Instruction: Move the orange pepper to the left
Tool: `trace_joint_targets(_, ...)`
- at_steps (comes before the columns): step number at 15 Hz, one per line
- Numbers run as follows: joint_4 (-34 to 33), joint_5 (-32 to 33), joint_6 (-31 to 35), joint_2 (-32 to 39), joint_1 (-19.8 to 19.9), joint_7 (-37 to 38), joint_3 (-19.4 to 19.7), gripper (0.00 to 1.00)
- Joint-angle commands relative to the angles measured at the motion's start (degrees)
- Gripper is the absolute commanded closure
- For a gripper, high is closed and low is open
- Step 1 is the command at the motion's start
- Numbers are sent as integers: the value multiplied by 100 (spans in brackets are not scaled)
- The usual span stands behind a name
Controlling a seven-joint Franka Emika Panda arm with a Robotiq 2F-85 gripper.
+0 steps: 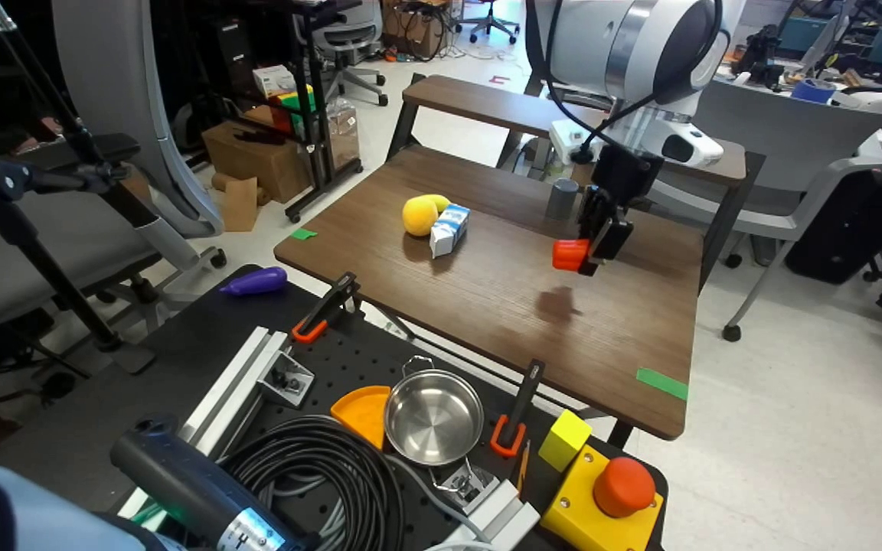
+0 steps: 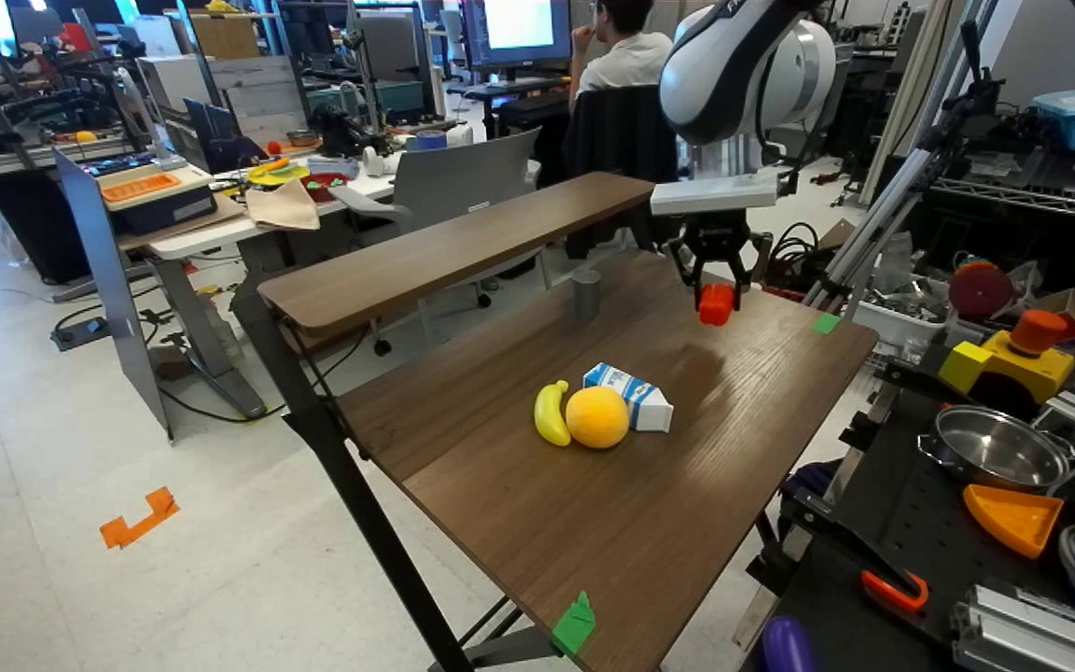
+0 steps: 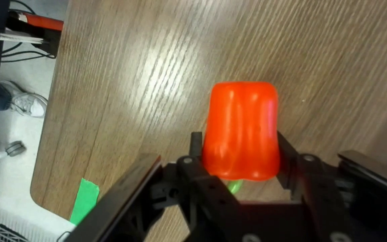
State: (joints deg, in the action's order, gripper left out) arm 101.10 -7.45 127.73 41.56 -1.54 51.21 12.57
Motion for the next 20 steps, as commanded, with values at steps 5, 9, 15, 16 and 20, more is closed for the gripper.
trace_joint_targets(5,113,744,296,-439,-422,-306,-209,75)
trace_joint_targets(9,-65,830,535,-313,-508,-586,-389,75)
trace_joint_targets(15,-157,821,680,-133,-608,-1050,-573,75)
trace_joint_targets(16,-172,827,716,-82,-639,-1111,-587,75)
trace_joint_targets(20,-243,852,774,130,-805,-1273,-594,75)
